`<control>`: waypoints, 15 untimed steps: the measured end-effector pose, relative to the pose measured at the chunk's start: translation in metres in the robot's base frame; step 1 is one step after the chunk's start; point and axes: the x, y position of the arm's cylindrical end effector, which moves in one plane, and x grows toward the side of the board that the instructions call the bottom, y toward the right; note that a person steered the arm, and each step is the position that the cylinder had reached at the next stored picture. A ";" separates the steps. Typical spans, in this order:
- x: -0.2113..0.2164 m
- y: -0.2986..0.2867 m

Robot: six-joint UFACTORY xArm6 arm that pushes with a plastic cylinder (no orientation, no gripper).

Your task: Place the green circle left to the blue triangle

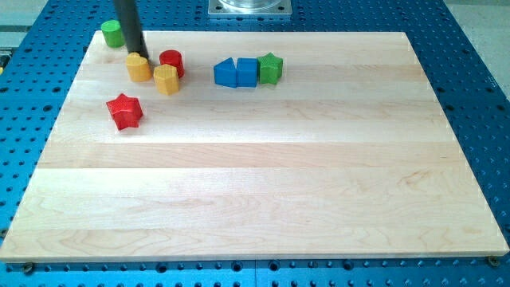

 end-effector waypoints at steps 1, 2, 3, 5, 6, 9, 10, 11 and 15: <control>-0.001 -0.068; -0.048 -0.088; -0.074 -0.075; 0.010 0.052; -0.027 0.049; -0.068 -0.007; -0.068 -0.007; -0.067 -0.001; -0.044 0.103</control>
